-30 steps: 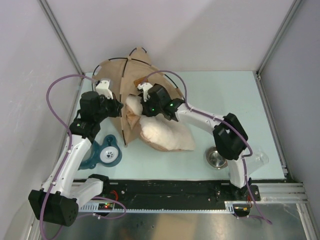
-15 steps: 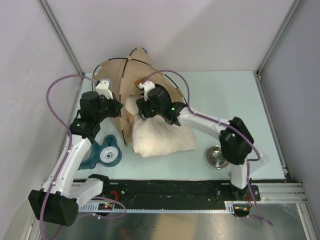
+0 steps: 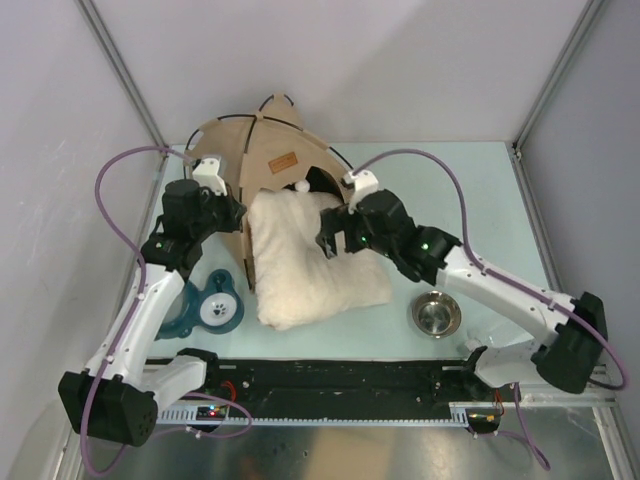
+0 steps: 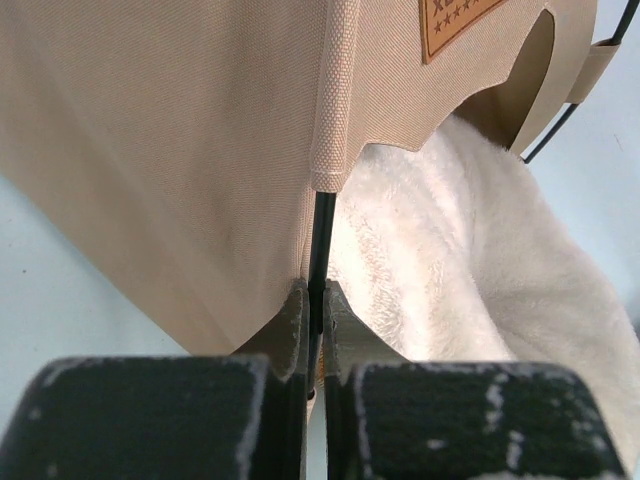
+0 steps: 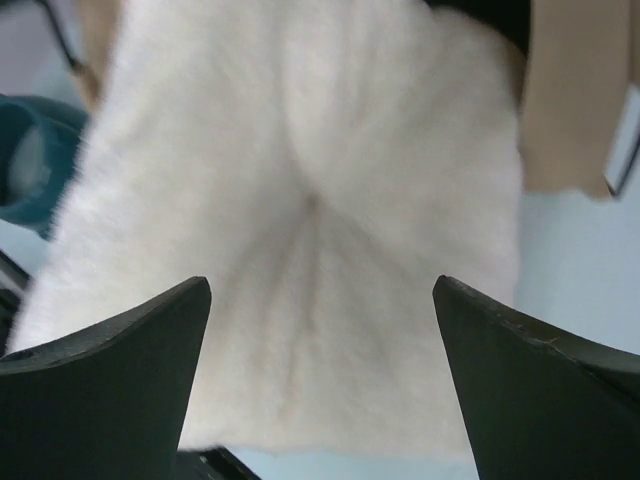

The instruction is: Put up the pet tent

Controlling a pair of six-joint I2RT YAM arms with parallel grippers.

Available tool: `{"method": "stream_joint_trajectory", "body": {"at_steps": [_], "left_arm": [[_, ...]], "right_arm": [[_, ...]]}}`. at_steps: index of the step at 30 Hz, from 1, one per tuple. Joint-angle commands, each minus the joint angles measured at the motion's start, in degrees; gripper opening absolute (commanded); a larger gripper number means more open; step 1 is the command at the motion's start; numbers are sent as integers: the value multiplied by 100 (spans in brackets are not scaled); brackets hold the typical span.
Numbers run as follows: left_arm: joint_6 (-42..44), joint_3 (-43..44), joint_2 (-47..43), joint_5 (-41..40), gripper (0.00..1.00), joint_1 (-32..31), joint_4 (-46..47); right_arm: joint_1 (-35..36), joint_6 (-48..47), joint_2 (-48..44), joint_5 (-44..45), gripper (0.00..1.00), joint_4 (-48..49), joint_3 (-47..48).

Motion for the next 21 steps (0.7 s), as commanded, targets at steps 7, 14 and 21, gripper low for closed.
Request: {"method": "stream_joint_trajectory", "body": {"at_steps": [7, 14, 21], "left_arm": [[-208, 210, 101, 141, 0, 29, 42], [-200, 184, 101, 223, 0, 31, 36], [-157, 143, 53, 331, 0, 23, 5]], "right_arm": [[-694, 1048, -140, -275, 99, -50, -1485], [-1027, 1168, 1096, -963, 85, 618, -1505], [-655, 742, 1719, -314, 2, 1205, -956]]}}
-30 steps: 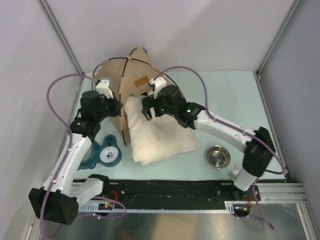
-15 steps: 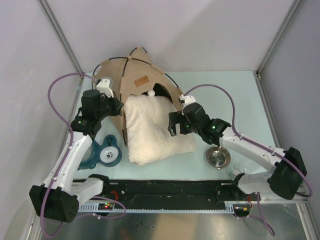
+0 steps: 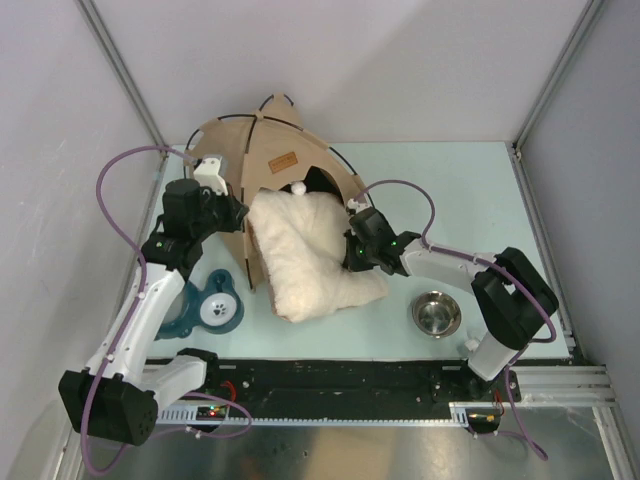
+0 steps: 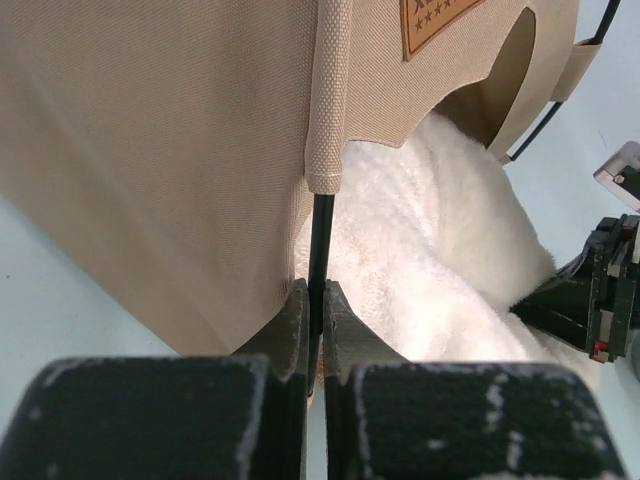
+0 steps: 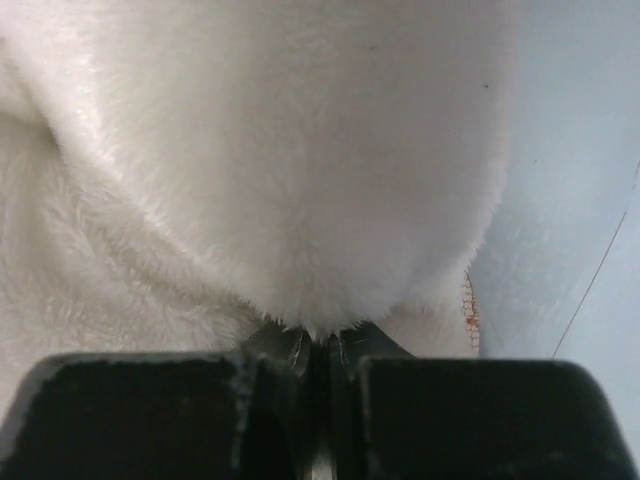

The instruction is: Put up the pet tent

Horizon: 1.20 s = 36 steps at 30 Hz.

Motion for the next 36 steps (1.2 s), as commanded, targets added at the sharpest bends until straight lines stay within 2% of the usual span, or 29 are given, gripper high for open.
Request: {"method": "stream_joint_trajectory", "body": {"at_steps": [1, 5, 9, 17, 20, 25, 27, 28, 30, 33, 34, 36], "left_arm": [[-89, 131, 10, 163, 0, 27, -21], [-15, 137, 41, 222, 0, 31, -91], [24, 202, 156, 378, 0, 31, -213], [52, 191, 140, 427, 0, 31, -272], [40, 191, 172, 418, 0, 31, -277], [24, 210, 232, 326, 0, 30, -279], [19, 222, 236, 278, 0, 31, -283], [14, 225, 237, 256, 2, 27, -284], [6, 239, 224, 195, 11, 30, -284], [-12, 248, 226, 147, 26, 31, -284], [-23, 256, 236, 138, 28, 31, -284], [-52, 273, 259, 111, 32, 29, -278]], "right_arm": [[354, -384, 52, 737, 1, 596, 535], [678, -981, -417, 1436, 0, 924, 897], [611, -1612, -623, 1429, 0, 1560, 1185], [213, -2107, 45, 980, 0, 2704, 1523], [51, -1982, 389, 756, 0, 3149, 1549], [107, -1698, 1021, 716, 2, 3232, 1745], [184, -1607, 1061, 834, 20, 3119, 1766], [224, -1586, 973, 911, 33, 2997, 1776], [301, -1587, 715, 1067, 53, 2647, 1859], [379, -1557, 268, 1328, 75, 1865, 2162], [395, -1530, 71, 1395, 83, 1619, 2234], [426, -1457, -297, 1500, 92, 1133, 2284]]}}
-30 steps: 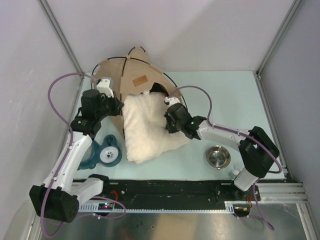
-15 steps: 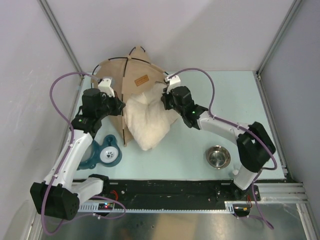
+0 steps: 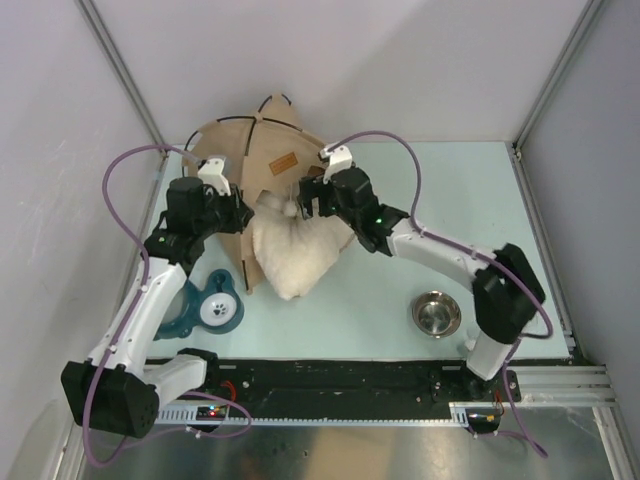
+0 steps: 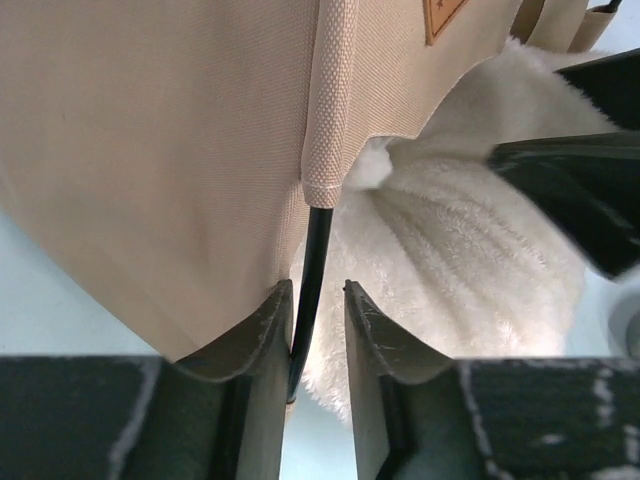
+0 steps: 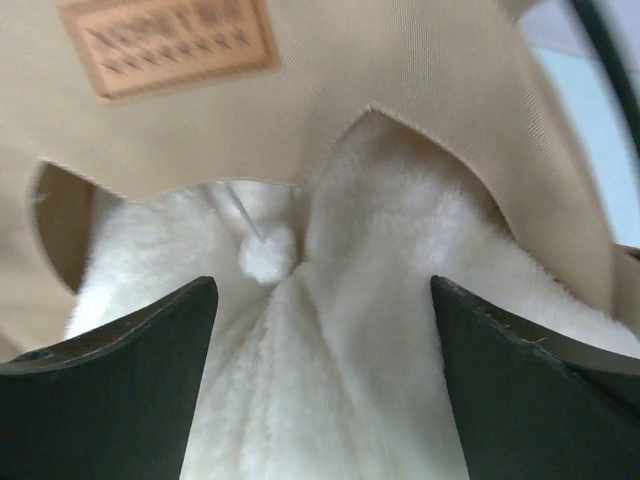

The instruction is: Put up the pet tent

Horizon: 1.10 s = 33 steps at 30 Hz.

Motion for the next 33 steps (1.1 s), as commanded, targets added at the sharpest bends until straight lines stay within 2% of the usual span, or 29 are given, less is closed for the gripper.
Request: {"method": "stream_joint_trajectory", "body": {"at_steps": [1, 5, 8, 12, 16, 22, 26, 30, 33], "left_arm": [[-72, 214, 71, -51, 33, 8, -119], [-109, 246, 123, -50, 34, 6, -118], [-111, 251, 162, -52, 34, 3, -121], [-151, 265, 196, -61, 28, 7, -116], [-164, 246, 159, -83, 24, 1, -112], [-141, 212, 135, -54, 16, 3, -117], [-125, 225, 170, -16, 4, 7, -116], [-104, 208, 133, 23, 1, 5, -117], [-95, 175, 117, 40, 0, 8, -114]], "right_arm": [[133, 221, -1085, 327, 94, -1074, 419], [405, 488, -1726, 469, 97, -2093, -4], [866, 884, -2266, 545, 97, -2401, -778], [1129, 1605, -2525, 366, 97, -2211, -1556], [984, 2009, -2235, -85, 94, -1482, -1877], [549, 2361, -1319, -694, 80, 139, -1852], [305, 2546, -656, -1238, 65, 1036, -1423], [164, 2763, -82, -1607, 51, 1418, -785], [140, 2919, 156, -1634, 46, 1736, -447]]}}
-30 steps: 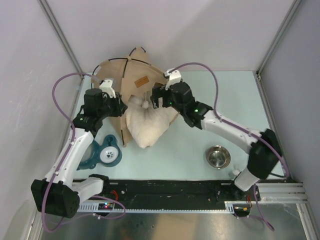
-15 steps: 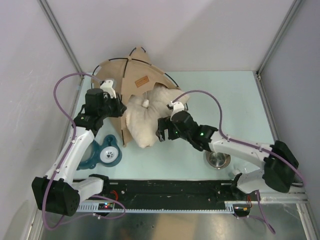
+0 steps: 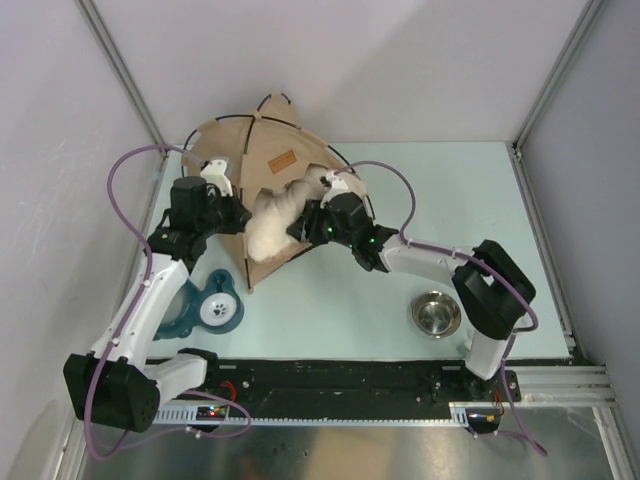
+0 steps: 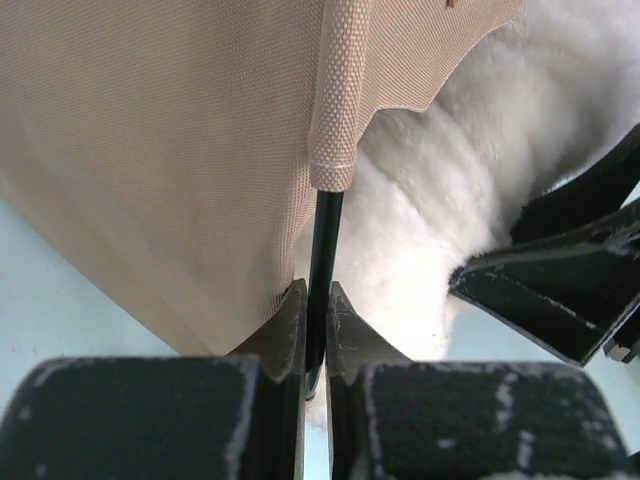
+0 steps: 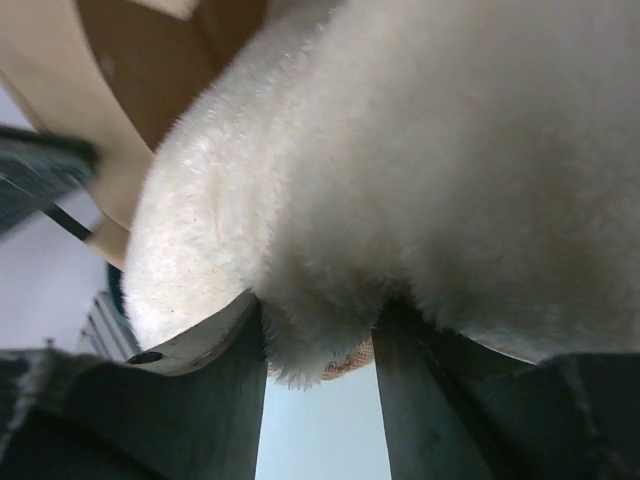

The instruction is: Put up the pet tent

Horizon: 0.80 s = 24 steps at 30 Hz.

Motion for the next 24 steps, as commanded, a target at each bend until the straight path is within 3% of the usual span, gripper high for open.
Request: {"method": "stream_joint_trajectory", "body": {"at_steps": [1, 10, 17, 24], "left_arm": [[-73, 163, -68, 100, 0, 8, -7], [-117, 181, -58, 165, 0, 1, -8], [-137, 183, -83, 173, 0, 10, -9], [-141, 202, -63, 214, 0, 8, -9]], "right_arm": [[-62, 316, 281, -150, 45, 1229, 768], [-174, -81, 1524, -345, 42, 975, 2173], [-203, 296, 1986, -108, 43, 1095, 1634], [-13, 396, 1980, 494, 46, 616, 1299]]}}
